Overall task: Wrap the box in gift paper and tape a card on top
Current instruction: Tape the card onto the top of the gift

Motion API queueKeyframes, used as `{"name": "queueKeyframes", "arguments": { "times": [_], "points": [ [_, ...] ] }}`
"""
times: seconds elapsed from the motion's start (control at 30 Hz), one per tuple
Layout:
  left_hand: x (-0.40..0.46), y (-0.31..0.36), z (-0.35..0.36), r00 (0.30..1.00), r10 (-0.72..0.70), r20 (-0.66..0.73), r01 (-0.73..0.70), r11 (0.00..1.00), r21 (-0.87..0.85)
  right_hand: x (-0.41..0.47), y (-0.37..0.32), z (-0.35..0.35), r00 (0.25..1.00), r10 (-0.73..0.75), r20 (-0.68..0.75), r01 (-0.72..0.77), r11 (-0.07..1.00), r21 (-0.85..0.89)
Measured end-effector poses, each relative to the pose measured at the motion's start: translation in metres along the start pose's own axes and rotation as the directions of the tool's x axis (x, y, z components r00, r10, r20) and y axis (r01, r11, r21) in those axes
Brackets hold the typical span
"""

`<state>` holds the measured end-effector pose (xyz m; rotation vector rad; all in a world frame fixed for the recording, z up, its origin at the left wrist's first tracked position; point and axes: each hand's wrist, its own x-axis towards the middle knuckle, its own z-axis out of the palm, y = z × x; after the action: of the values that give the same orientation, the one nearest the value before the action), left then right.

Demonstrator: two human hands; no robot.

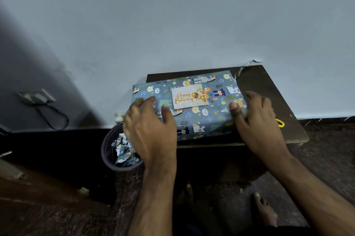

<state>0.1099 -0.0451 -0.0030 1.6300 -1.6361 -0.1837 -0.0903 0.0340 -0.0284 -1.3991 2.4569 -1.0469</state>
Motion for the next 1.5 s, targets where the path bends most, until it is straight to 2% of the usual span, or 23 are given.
{"name": "queueKeyframes", "arguments": {
  "times": [0.07,0.17,0.27,0.47,0.57,0.73,0.9,1.07,1.17,1.3,1.4,1.5],
  "points": [
    [0.003,-0.005,-0.007,0.995,-0.097,0.039,0.095,0.994,0.046,0.000,-0.003,-0.005,0.990,0.101,0.096,-0.109,0.990,0.085],
    [0.004,-0.008,-0.009,0.958,-0.235,0.164,0.229,0.972,0.057,0.003,-0.002,-0.010,0.985,0.088,0.149,-0.109,0.984,0.137],
    [0.004,-0.011,-0.009,0.953,-0.229,0.199,0.236,0.972,-0.013,0.005,0.006,-0.012,0.985,0.077,0.156,-0.113,0.964,0.240],
    [0.007,-0.014,-0.011,0.987,-0.121,0.110,0.146,0.953,-0.264,0.007,0.009,-0.013,0.984,0.086,0.155,-0.169,0.716,0.678],
    [0.010,-0.015,-0.007,0.989,-0.101,0.109,0.132,0.932,-0.336,0.010,0.003,-0.014,0.976,0.077,0.206,-0.213,0.568,0.795],
    [0.012,-0.021,0.001,0.984,-0.104,0.146,0.146,0.938,-0.313,0.016,0.007,-0.001,0.962,0.115,0.246,-0.260,0.656,0.708],
    [0.011,-0.025,0.007,0.972,-0.100,0.213,0.153,0.956,-0.250,0.022,0.010,0.008,0.971,0.143,0.193,-0.238,0.673,0.700],
    [0.009,-0.015,0.007,0.963,-0.115,0.245,0.121,0.993,-0.011,0.023,0.009,0.008,0.970,0.167,0.175,-0.240,0.753,0.612],
    [0.007,-0.010,0.010,0.962,-0.073,0.263,0.058,0.996,0.064,0.022,0.009,0.004,0.980,0.150,0.133,-0.198,0.829,0.522],
    [0.000,0.001,0.014,0.948,0.042,0.314,-0.053,0.998,0.026,0.023,0.009,0.004,0.988,0.125,0.090,-0.152,0.877,0.456],
    [-0.006,0.013,0.020,0.937,0.135,0.321,-0.122,0.991,-0.061,0.027,0.010,0.000,0.995,0.100,0.023,-0.102,0.932,0.347],
    [-0.012,0.025,0.028,0.931,0.192,0.311,-0.163,0.980,-0.117,0.031,0.015,-0.007,0.996,0.071,-0.055,-0.050,0.948,0.316]
  ]
}}
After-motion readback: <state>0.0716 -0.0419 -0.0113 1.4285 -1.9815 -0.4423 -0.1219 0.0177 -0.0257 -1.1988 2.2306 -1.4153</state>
